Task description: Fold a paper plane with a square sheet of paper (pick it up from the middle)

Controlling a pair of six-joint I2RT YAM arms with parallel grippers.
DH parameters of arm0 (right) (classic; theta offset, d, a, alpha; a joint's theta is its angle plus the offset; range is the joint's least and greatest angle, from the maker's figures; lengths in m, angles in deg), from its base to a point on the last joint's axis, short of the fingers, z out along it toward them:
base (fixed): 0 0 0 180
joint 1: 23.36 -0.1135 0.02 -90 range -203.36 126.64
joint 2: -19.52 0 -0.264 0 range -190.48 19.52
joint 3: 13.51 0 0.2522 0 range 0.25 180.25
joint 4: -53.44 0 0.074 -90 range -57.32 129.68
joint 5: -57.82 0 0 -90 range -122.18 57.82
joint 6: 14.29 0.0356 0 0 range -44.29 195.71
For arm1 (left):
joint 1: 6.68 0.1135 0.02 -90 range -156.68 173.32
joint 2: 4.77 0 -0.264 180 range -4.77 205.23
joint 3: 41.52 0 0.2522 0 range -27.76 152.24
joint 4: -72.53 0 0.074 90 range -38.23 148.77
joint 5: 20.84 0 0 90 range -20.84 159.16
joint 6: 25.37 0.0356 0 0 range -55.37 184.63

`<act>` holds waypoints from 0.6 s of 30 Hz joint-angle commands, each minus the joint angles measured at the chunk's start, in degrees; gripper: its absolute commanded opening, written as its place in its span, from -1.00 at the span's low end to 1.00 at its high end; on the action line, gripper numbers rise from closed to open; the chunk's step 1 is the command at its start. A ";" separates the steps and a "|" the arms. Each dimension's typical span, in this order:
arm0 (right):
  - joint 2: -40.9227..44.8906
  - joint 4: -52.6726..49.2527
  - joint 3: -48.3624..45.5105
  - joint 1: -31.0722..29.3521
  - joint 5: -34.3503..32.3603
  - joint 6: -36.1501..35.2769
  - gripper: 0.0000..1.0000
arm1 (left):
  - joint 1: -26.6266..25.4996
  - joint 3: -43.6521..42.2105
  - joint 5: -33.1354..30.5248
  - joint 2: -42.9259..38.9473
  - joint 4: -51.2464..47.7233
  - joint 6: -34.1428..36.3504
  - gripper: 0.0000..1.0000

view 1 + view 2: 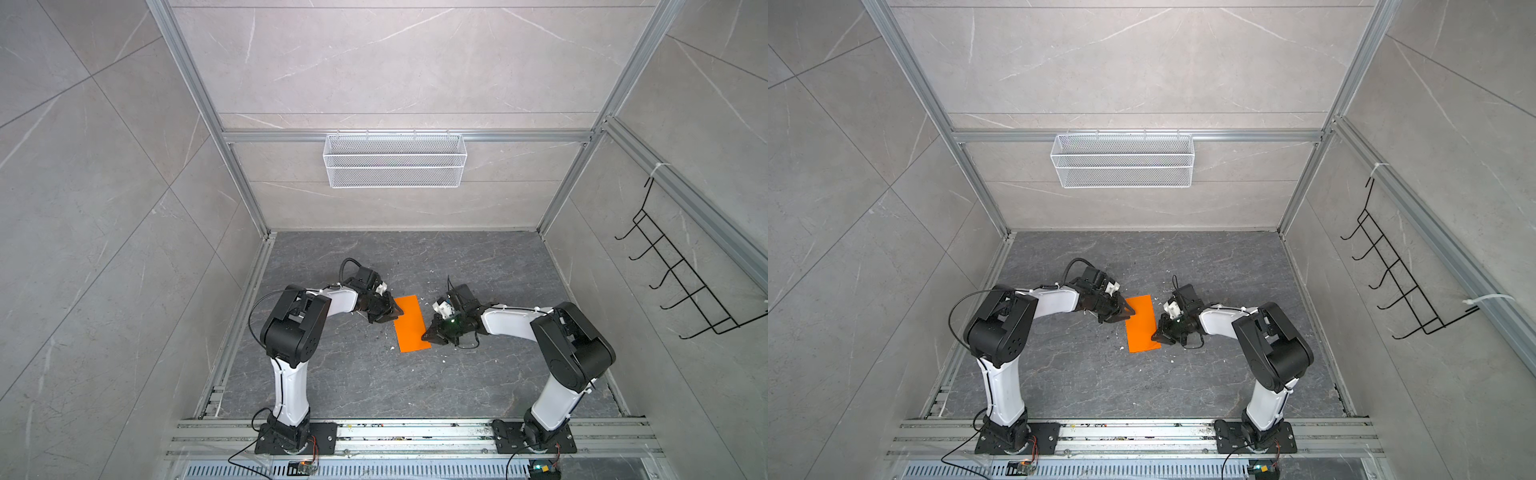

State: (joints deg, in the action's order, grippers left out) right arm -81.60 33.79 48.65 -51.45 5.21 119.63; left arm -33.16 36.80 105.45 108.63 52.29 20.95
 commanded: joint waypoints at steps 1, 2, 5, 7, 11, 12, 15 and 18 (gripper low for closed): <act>0.57 -0.08 0.55 0.02 1.32 0.40 -0.82 | -0.30 1.36 -1.68 0.66 -2.60 1.16 -0.46; 0.73 0.21 0.32 -0.01 1.57 0.86 -0.78 | -0.30 1.27 -2.10 0.76 -2.90 0.99 -0.46; 1.01 1.23 -0.79 -0.03 2.40 2.26 -0.68 | -0.25 1.05 -3.45 1.09 -3.91 0.36 -0.50; 1.25 2.26 -1.85 -0.20 2.67 3.59 -0.64 | -0.29 0.73 -4.04 1.13 -3.90 -0.08 -0.50; 1.67 4.95 -3.85 -0.29 2.62 6.01 -0.69 | -0.25 0.31 -4.48 1.19 -3.75 -0.76 -0.53; 1.93 5.01 -4.08 -0.30 2.29 6.32 -0.71 | -0.32 0.22 -4.51 1.16 -3.71 -0.79 -0.53; 2.81 5.70 -4.81 -0.38 1.23 7.38 -0.79 | -0.30 0.13 -4.57 1.12 -3.63 -0.79 -0.53; 3.40 6.37 -5.03 -0.43 0.26 8.07 -0.88 | -0.28 0.01 -4.63 1.20 -3.54 -0.88 -0.54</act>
State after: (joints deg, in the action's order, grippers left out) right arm -80.29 38.29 44.26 -51.47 6.63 126.19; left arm -33.29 37.17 103.70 108.74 51.42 20.49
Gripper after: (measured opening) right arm 0.068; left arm 0.233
